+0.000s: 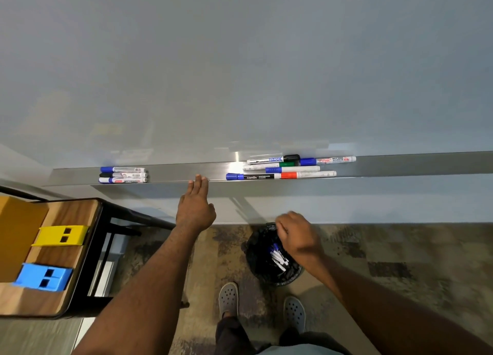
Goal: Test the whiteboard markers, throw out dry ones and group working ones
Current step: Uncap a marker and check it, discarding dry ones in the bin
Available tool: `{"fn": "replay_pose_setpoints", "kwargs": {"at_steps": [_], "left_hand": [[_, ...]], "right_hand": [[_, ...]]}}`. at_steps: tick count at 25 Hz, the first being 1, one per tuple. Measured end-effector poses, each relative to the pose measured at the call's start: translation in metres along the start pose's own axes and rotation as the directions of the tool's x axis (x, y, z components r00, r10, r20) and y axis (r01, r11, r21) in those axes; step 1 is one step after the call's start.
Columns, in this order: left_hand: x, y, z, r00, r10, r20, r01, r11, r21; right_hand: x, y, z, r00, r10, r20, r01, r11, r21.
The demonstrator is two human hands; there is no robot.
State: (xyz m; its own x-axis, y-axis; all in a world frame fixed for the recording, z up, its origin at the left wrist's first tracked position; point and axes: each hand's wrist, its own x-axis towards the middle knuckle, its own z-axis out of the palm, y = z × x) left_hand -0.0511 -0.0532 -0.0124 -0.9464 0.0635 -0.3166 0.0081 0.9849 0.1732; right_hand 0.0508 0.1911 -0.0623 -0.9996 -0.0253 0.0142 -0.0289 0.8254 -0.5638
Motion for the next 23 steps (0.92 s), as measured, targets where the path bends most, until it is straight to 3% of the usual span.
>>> {"fn": "replay_pose_setpoints", "kwargs": {"at_steps": [2,4,10,15,23], "left_hand": [[0.000,-0.001,-0.001,1.000,0.004,0.002,-0.004,1.000,0.006],[0.001,-0.002,-0.002,1.000,0.008,0.010,-0.008,1.000,0.000],[0.003,-0.004,-0.003,1.000,0.016,0.023,-0.015,0.999,-0.032],[0.003,-0.005,-0.001,1.000,0.017,0.010,-0.017,0.999,-0.030],[0.004,-0.007,-0.002,1.000,0.025,0.018,-0.025,0.999,-0.024]], "right_hand": [[0.038,-0.031,-0.012,0.985,-0.171,-0.014,0.168,0.980,-0.109],[0.076,-0.054,-0.019,0.971,-0.237,-0.016,0.228,0.949,-0.216],[0.134,-0.090,-0.032,0.972,-0.096,0.212,0.180,0.889,-0.421],[0.141,-0.102,-0.025,0.948,-0.086,0.307,0.234,0.840,-0.488],[0.144,-0.112,-0.006,0.956,-0.114,0.270,0.222,0.883,-0.414]]}}
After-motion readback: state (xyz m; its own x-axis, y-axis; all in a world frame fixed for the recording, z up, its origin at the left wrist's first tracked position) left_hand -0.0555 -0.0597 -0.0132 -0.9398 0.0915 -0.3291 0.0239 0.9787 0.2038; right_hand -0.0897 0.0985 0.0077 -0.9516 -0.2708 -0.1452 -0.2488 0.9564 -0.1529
